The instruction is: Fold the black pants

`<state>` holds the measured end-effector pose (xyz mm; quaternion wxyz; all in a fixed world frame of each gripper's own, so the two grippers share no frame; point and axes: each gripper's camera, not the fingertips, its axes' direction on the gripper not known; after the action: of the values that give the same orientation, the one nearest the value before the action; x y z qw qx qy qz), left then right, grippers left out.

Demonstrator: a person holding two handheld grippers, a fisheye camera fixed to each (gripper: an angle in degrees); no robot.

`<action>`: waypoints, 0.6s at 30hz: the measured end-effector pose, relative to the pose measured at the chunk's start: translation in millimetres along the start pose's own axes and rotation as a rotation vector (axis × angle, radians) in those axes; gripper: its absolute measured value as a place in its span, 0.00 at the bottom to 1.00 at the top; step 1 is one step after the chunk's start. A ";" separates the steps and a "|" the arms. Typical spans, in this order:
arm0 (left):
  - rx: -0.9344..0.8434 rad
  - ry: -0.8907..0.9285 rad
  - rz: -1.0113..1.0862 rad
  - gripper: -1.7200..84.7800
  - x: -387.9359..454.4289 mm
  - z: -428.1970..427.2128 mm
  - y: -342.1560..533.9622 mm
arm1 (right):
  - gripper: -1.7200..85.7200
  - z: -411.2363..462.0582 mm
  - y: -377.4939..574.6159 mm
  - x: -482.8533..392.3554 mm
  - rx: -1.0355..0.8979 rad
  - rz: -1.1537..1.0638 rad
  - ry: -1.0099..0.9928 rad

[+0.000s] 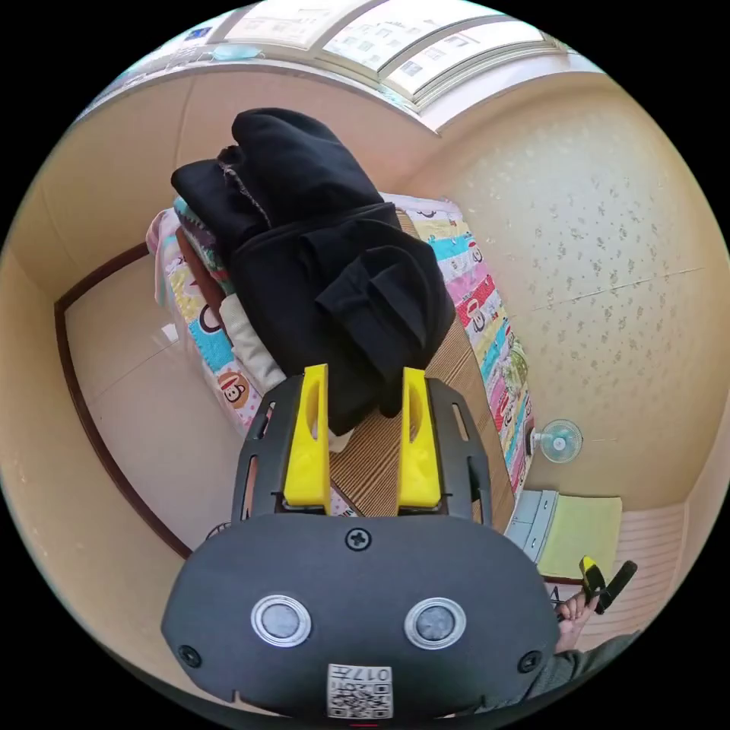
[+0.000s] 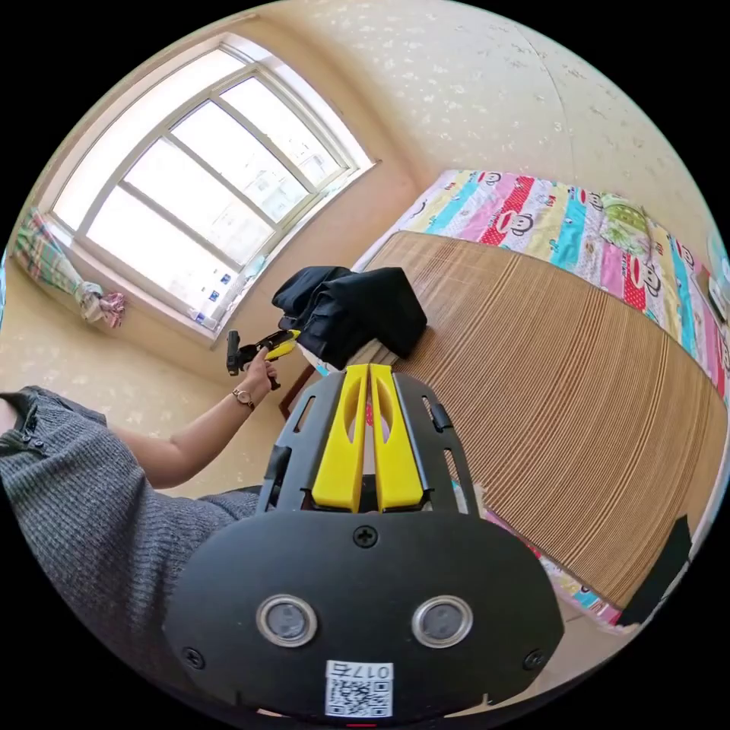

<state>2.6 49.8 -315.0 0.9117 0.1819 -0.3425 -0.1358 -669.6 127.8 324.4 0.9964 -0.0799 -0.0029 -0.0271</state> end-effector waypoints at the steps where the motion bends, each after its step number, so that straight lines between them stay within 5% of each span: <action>1: -0.019 0.016 -0.022 0.18 -8.0 7.5 -11.7 | 0.03 0.0 5.4 0.0 0.007 0.020 0.005; 10: 0.004 0.519 0.066 0.01 0.5 -18.9 -19.9 | 0.02 -5.5 78.9 -19.0 0.112 0.249 0.192; 18: -0.023 0.611 0.851 0.01 174.7 -140.0 22.0 | 0.02 15.0 94.3 -74.5 0.289 0.038 0.141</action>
<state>226.9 37.9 -303.1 0.9465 0.0479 -0.1031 0.3022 -738.9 227.1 323.5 0.9956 0.0666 0.0648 -0.0131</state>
